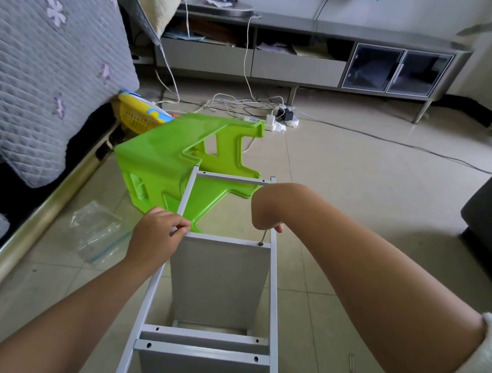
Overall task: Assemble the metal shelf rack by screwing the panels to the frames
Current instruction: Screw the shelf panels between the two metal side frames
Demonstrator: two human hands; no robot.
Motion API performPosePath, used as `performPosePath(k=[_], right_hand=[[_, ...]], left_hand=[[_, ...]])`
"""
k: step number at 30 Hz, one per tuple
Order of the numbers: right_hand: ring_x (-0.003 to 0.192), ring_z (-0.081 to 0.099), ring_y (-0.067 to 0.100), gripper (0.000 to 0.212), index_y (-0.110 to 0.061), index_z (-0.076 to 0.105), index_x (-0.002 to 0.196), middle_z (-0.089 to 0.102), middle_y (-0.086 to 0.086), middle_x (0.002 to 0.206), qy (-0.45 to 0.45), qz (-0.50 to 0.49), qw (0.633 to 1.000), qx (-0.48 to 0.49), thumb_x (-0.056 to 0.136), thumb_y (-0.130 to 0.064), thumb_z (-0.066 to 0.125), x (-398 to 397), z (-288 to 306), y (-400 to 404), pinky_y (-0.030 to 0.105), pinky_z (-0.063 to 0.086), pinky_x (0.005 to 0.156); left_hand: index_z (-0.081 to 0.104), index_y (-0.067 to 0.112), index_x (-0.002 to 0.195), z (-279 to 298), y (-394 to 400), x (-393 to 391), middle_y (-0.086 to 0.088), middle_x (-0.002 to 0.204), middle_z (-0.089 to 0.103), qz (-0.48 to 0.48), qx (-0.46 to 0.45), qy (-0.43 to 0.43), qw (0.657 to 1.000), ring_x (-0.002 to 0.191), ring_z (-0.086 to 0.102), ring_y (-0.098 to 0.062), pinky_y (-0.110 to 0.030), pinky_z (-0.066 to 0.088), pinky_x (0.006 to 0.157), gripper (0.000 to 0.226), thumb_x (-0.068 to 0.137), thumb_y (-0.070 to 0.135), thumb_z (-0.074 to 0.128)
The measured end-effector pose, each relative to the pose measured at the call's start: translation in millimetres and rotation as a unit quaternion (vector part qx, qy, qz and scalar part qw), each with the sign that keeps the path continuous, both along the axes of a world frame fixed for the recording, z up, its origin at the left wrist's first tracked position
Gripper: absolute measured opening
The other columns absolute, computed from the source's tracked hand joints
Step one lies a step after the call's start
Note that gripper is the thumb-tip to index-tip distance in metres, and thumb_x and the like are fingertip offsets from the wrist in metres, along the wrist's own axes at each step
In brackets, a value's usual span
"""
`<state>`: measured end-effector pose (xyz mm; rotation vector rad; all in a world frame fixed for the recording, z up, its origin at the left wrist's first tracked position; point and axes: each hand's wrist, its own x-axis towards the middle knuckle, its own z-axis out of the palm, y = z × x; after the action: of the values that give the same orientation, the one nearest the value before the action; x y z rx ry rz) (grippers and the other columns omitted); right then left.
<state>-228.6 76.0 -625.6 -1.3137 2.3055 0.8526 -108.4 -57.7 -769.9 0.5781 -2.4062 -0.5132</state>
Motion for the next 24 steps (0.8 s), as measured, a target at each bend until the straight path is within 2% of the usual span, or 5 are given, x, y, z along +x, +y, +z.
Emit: performPosePath(k=[6, 10, 13, 16, 24], right_hand=[[0.115, 0.053, 0.025, 0.033, -0.003, 0.060, 0.115, 0.057, 0.012, 0.127, -0.020, -0.024, 0.999, -0.019, 0.094, -0.003, 0.034, 2.0, 6.3, 8.8, 0.031, 0.040, 0.098], [0.080, 0.053, 0.018, 0.033, -0.001, 0.065, 0.104, 0.065, 0.011, 0.116, -0.039, -0.055, 0.998, -0.002, 0.091, -0.004, 0.035, -3.7, 3.6, 7.8, 0.030, 0.044, 0.091], [0.069, 0.051, 0.015, 0.033, 0.001, 0.066, 0.105, 0.066, 0.011, 0.115, -0.044, -0.068, 0.997, -0.010, 0.092, -0.004, 0.035, -4.3, 3.2, 8.2, 0.027, 0.040, 0.080], [0.077, 0.051, 0.017, 0.033, 0.002, 0.065, 0.106, 0.066, 0.011, 0.115, -0.044, -0.075, 0.996, -0.014, 0.093, -0.005, 0.035, -5.0, 3.3, 9.8, 0.026, 0.038, 0.078], [0.086, 0.052, 0.016, 0.035, 0.000, 0.065, 0.106, 0.066, 0.009, 0.116, -0.044, -0.072, 0.996, -0.014, 0.093, -0.006, 0.034, -5.9, 3.6, 10.1, 0.029, 0.042, 0.088]], left_hand=[[0.072, 0.005, 0.062, 0.5, 2.0, 2.8, -0.006, 0.059, 0.067, -0.024, -0.025, 0.001, 0.999, 0.060, 0.060, -0.031, -0.031, 0.045, 0.056, 0.019, 0.057, -0.010, 0.081], [0.069, 0.006, 0.060, 1.8, 5.4, 3.1, -0.005, 0.058, 0.066, -0.022, -0.029, -0.002, 0.999, 0.058, 0.060, -0.029, -0.026, 0.041, 0.055, 0.021, 0.056, -0.011, 0.081], [0.067, 0.006, 0.062, -0.5, 6.6, 4.6, -0.006, 0.060, 0.066, -0.020, -0.028, -0.007, 0.999, 0.057, 0.061, -0.028, -0.024, 0.040, 0.056, 0.021, 0.059, -0.012, 0.078], [0.067, 0.005, 0.065, -2.0, 5.0, 7.3, -0.007, 0.063, 0.067, 0.002, 0.013, 0.006, 1.000, 0.058, 0.063, -0.028, -0.024, 0.041, 0.057, 0.017, 0.066, -0.011, 0.075], [0.065, 0.006, 0.059, -4.3, 4.7, 8.1, -0.005, 0.057, 0.064, -0.025, -0.058, -0.042, 0.997, 0.053, 0.061, -0.026, -0.024, 0.043, 0.051, 0.023, 0.055, -0.012, 0.080]])
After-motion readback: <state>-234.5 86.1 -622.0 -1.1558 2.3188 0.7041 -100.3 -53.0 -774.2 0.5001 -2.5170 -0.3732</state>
